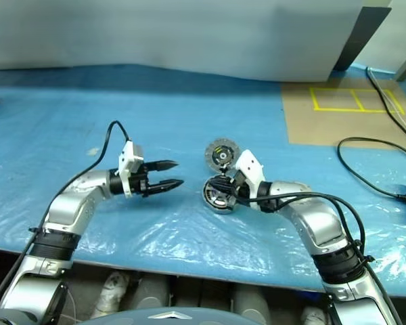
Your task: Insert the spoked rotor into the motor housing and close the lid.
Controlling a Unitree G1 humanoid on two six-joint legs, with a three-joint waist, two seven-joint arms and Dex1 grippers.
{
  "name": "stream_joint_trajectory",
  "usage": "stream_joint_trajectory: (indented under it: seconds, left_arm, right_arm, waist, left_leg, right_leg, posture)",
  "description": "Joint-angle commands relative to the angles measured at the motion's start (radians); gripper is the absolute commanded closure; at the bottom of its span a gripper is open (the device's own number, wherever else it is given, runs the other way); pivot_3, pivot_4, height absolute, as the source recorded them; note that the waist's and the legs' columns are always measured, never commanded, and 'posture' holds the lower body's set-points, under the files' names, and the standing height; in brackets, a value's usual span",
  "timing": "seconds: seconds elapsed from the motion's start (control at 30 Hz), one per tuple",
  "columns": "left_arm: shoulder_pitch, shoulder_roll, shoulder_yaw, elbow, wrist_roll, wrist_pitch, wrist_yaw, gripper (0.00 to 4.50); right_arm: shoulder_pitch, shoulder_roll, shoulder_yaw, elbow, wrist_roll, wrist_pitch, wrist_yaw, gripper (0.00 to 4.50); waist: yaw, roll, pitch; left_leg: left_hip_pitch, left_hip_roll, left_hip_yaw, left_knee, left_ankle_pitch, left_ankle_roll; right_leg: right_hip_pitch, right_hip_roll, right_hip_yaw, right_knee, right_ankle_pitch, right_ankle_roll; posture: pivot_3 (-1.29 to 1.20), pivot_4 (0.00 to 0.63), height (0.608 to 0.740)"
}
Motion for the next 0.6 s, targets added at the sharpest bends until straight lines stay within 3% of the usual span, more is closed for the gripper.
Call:
stream_joint_trajectory:
  seconds: [0.03,0.3,0.6]
  left_arm:
    - [0.008,-0.018,0.017,-0.066,-0.015,-0.006,0.054,1.31]
    - [-0.036,-0.101,-0.013,0.010,0.040,-0.013,0.185,1.31]
    - [-0.162,-0.158,0.006,0.161,0.015,-0.012,0.180,1.31]
  right_arm:
    - [-0.007,-0.003,-0.008,0.014,-0.011,-0.041,0.025,4.50]
    - [0.042,-0.028,0.064,0.070,-0.105,-0.111,0.064,4.50]
    - [0.048,-0.019,-0.074,-0.023,0.023,-0.031,0.056,4.50]
  waist:
    - [0.000,0.000,0.000]
    - [-0.005,0.000,0.000]
    - [-0.008,-0.001,0.000]
  left_leg:
    - [0.000,0.000,0.000,0.000,0.000,0.000]
    - [0.001,0.000,0.000,0.000,0.000,0.000]
    - [0.001,-0.001,0.000,0.001,0.000,0.000]
  right_leg:
    - [0.000,0.000,0.000,0.000,0.000,0.000]
    - [0.000,0.000,0.000,0.000,0.000,0.000]
    - [0.002,0.000,0.001,0.000,0.000,0.000]
  posture:
    - [0.00,0.150,0.740]
    - [0.00,0.150,0.740]
    - [0.00,0.150,0.740]
